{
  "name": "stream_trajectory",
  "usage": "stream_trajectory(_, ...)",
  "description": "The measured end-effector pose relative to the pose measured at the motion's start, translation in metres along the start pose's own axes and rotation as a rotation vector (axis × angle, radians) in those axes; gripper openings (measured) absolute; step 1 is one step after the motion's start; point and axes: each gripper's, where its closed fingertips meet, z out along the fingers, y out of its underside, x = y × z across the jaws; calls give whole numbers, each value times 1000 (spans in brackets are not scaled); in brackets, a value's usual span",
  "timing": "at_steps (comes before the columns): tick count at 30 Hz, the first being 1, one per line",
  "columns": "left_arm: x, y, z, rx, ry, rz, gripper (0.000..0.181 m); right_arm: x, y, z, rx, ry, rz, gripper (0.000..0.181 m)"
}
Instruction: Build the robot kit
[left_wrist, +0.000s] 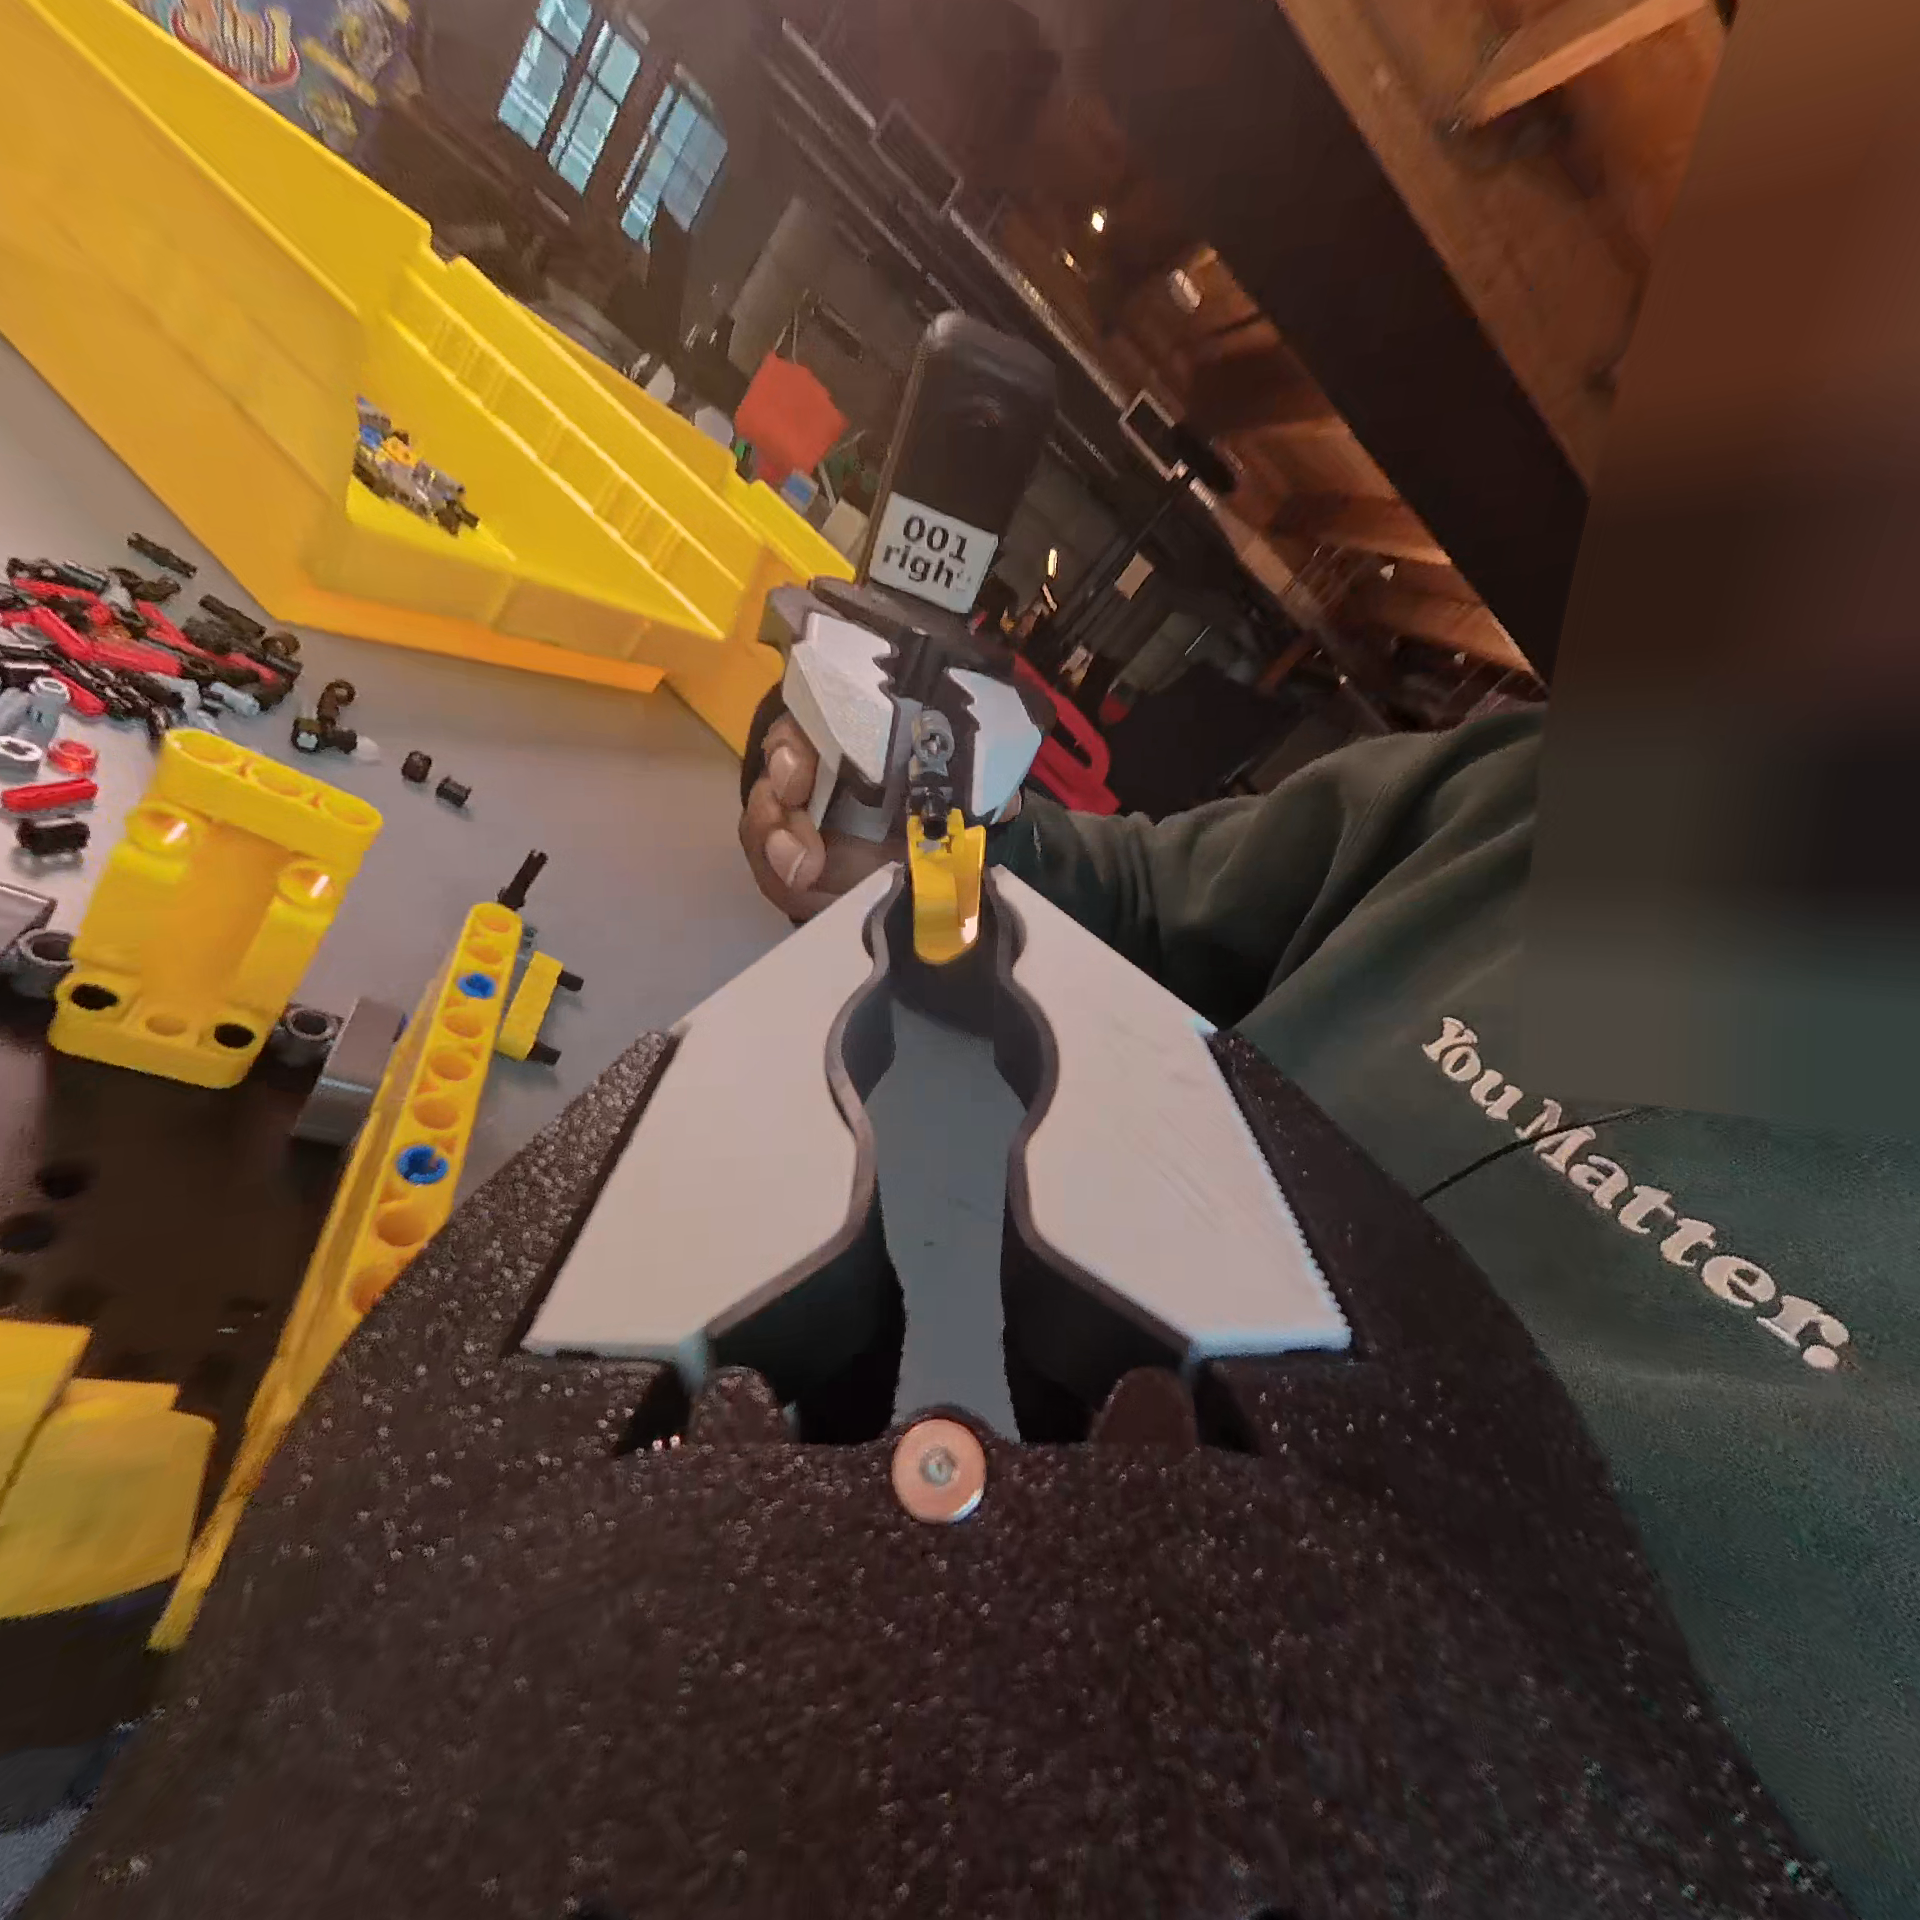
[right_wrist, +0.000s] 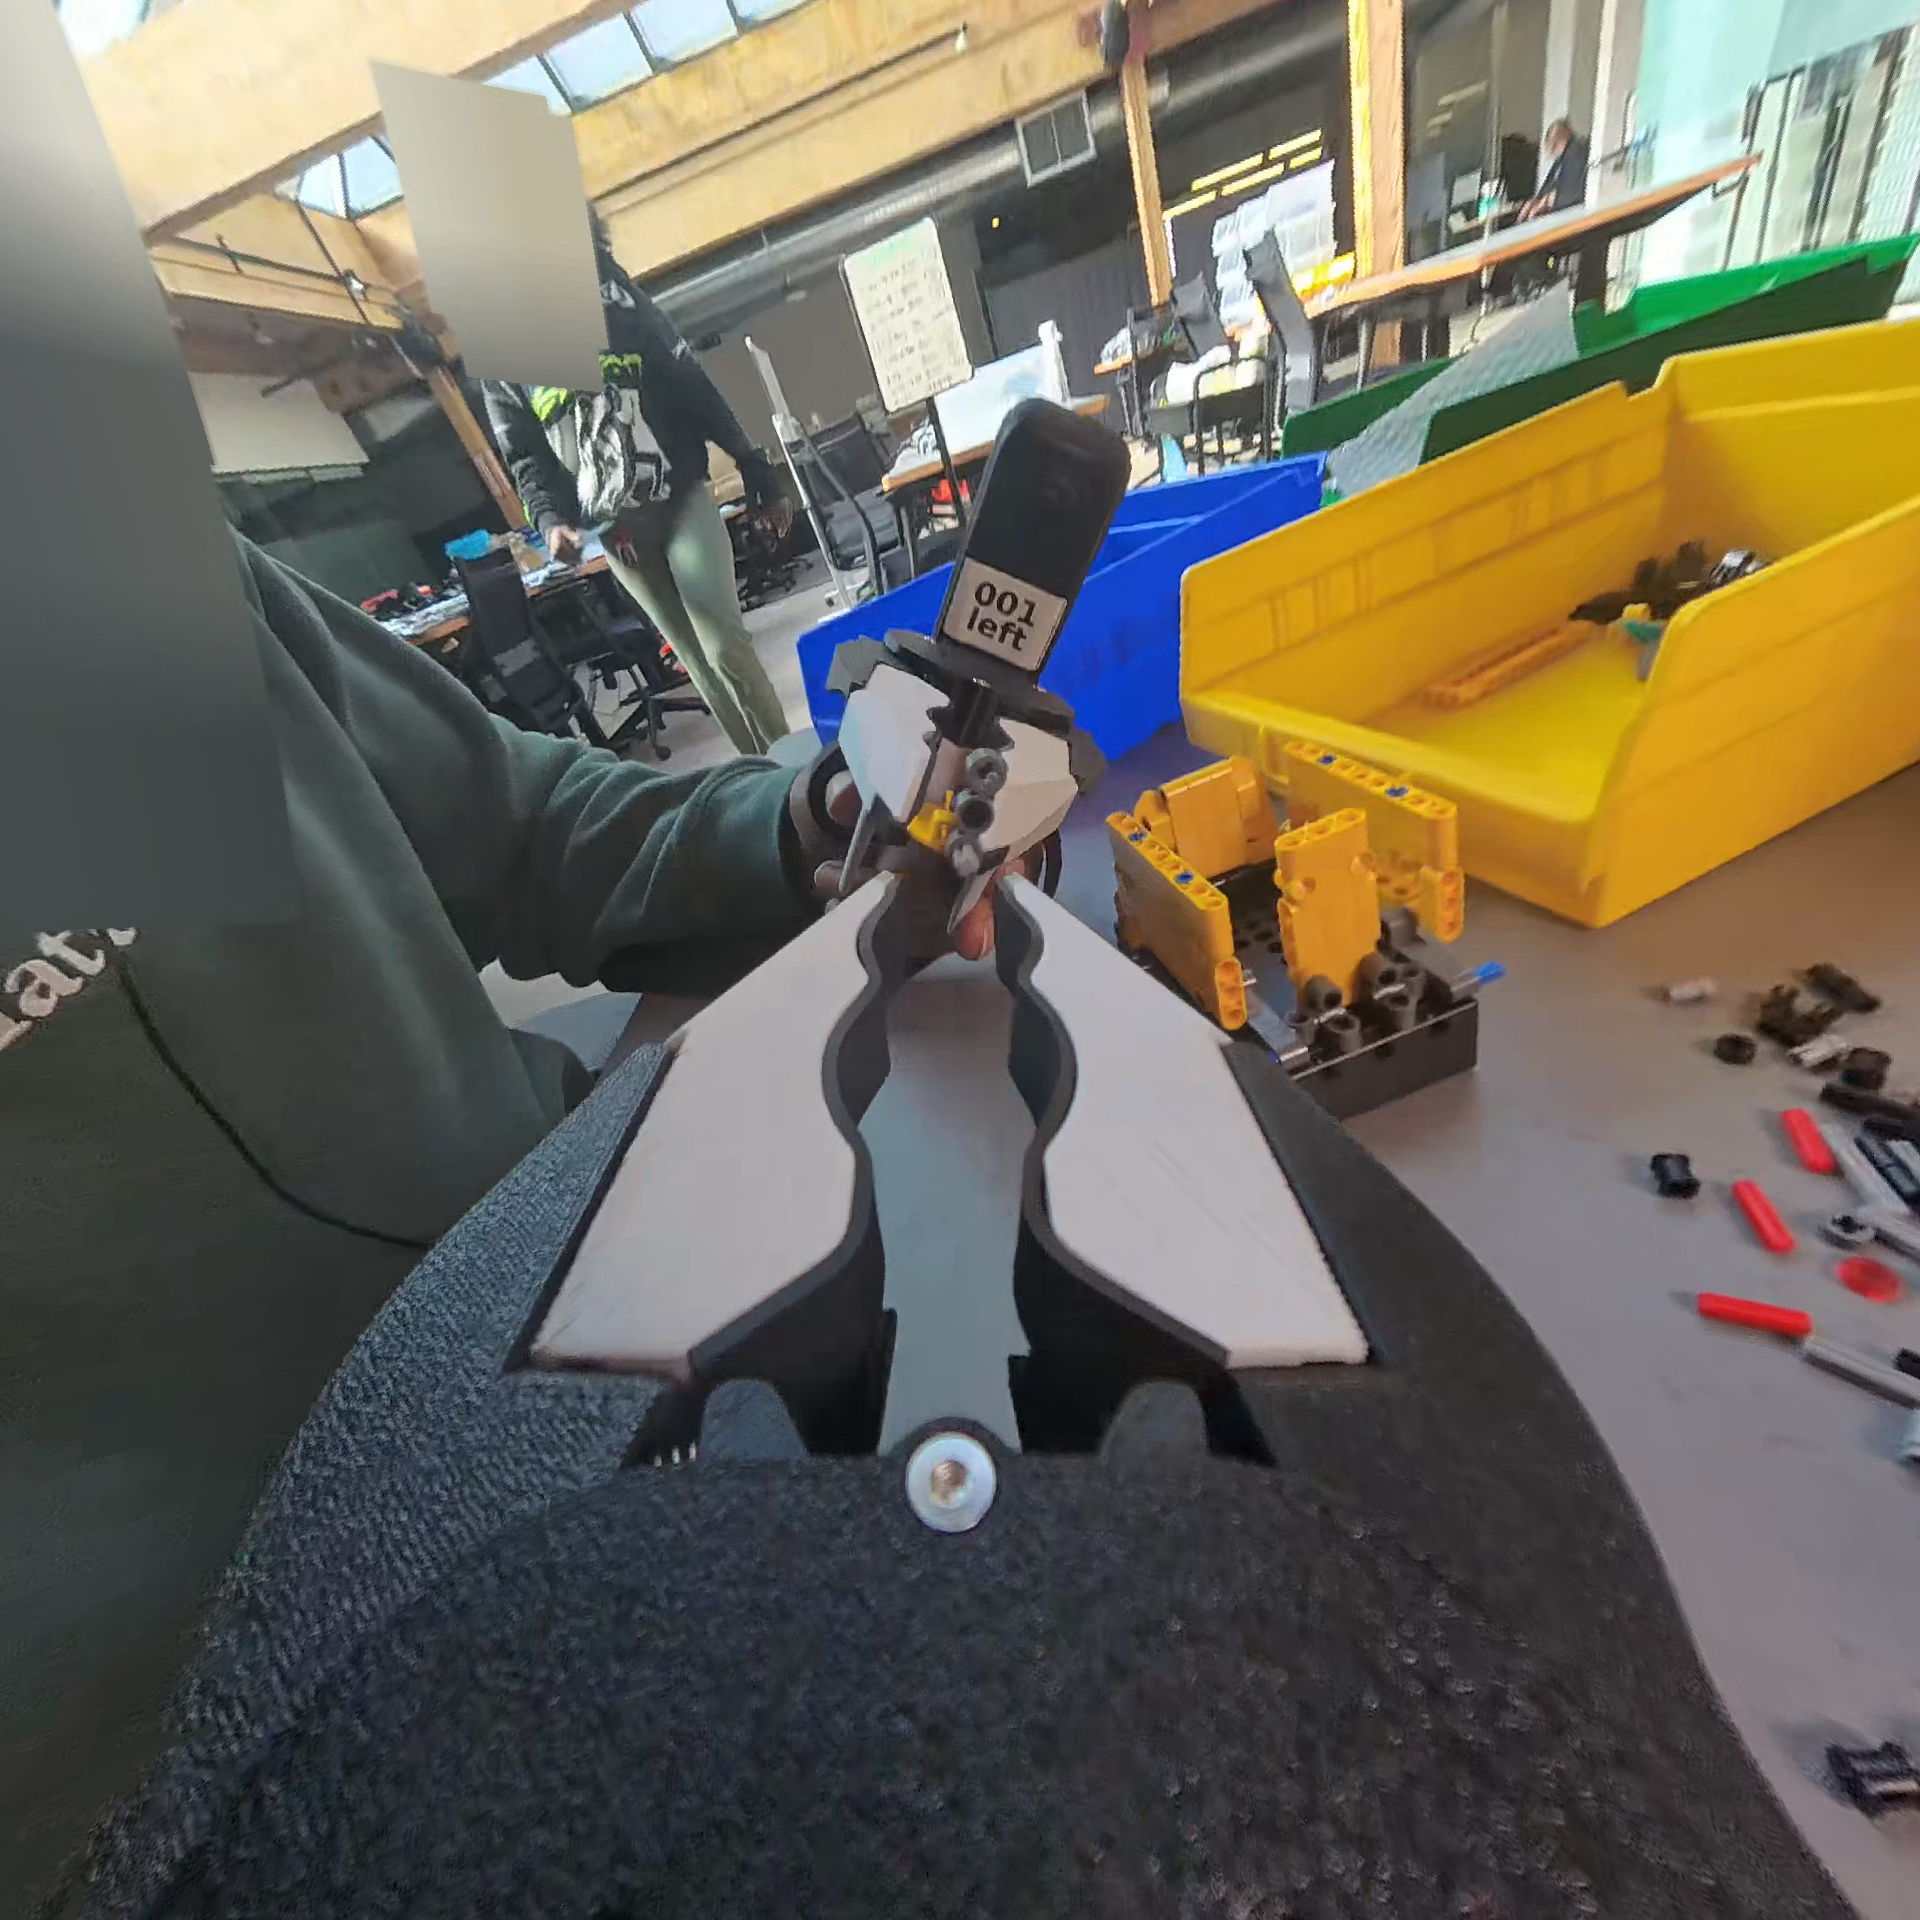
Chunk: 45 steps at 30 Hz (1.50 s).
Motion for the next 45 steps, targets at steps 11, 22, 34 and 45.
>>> stream_trajectory(11, 17, -31, -8, 238, 139, -106, 11, -5, -30, -2, 142, 156, -191, 16)
stream_trajectory(22, 21, -33, -1, 306, 244, -210, 12, -6, -39, 8, 182, 254, -244, 13)
stream_trajectory(34, 17, -27, 4, 221, 25, 55, 11, -5, -37, 2, 202, 143, -72, 4)
stream_trajectory(45, 13, -26, 2, 118, -216, 325, 12, 1, -27, 5, 189, 63, 62, 4)
